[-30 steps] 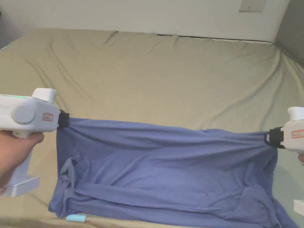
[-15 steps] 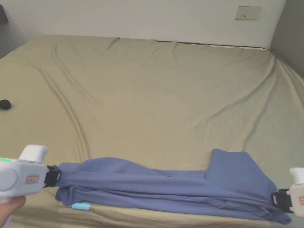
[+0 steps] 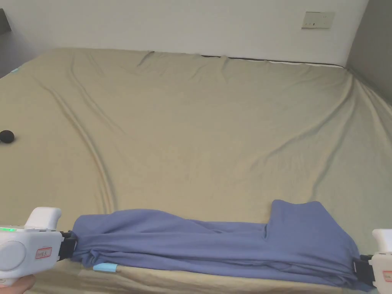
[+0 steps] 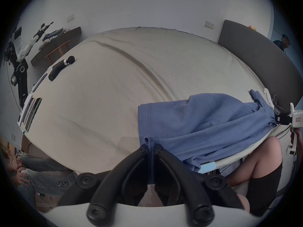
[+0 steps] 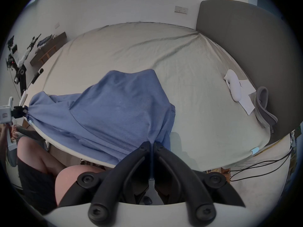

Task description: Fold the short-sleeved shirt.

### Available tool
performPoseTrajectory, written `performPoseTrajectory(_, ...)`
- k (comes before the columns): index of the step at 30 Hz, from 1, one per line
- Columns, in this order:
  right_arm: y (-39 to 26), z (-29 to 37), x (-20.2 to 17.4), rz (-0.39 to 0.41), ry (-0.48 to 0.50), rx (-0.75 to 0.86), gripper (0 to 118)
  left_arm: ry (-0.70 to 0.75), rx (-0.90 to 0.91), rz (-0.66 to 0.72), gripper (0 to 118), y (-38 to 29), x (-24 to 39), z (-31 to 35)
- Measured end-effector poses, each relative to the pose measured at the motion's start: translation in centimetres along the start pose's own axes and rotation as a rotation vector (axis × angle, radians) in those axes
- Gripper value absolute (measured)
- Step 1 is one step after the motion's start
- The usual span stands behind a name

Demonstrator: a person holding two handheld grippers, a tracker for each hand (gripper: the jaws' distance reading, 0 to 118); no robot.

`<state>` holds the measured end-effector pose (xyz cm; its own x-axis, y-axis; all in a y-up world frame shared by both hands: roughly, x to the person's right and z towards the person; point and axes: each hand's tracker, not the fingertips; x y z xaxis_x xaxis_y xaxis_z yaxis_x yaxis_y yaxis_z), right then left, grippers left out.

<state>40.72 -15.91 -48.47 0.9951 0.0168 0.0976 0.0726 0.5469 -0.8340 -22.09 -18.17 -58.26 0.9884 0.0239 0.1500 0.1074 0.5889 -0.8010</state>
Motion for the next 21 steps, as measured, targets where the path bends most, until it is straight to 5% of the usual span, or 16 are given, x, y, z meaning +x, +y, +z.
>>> performPoseTrajectory(10, -1.0, -0.7, -0.6, 0.021, 0.004, -0.034, 7, 0.002, 0.013, 0.008, 6, -0.3, -0.4, 0.0)
performPoseTrajectory(11, -1.0, -0.8, -0.5, 0.02, 0.005, -0.03, 20, 0.007, 0.024, 0.02, 12, -0.2, -0.4, 0.0)
performPoseTrajectory(12, -0.9, -0.6, -0.5, 0.009, -0.006, -0.027, 48, 0.034, 0.053, 0.038, 28, -0.3, -0.3, 0.4)
performPoseTrajectory(13, -0.8, -0.4, -0.5, -0.013, -0.028, -0.018, 104, 0.063, 0.077, 0.053, 75, -0.3, -0.2, 0.8)
performPoseTrajectory(14, -0.6, -0.1, -0.4, -0.03, -0.066, -0.01, 118, 0.094, 0.098, 0.054, 105, -0.1, -0.3, 1.4)
performPoseTrajectory(15, -0.3, 0.5, -0.4, -0.038, -0.08, -0.008, 116, 0.106, 0.101, 0.053, 117, 0.1, -0.1, 2.3)
performPoseTrajectory(21, 2.2, 10.1, -2.9, -0.049, -0.01, 0.349, 114, 0.008, 0.304, 0.038, 118, 0.6, 2.1, 12.8)
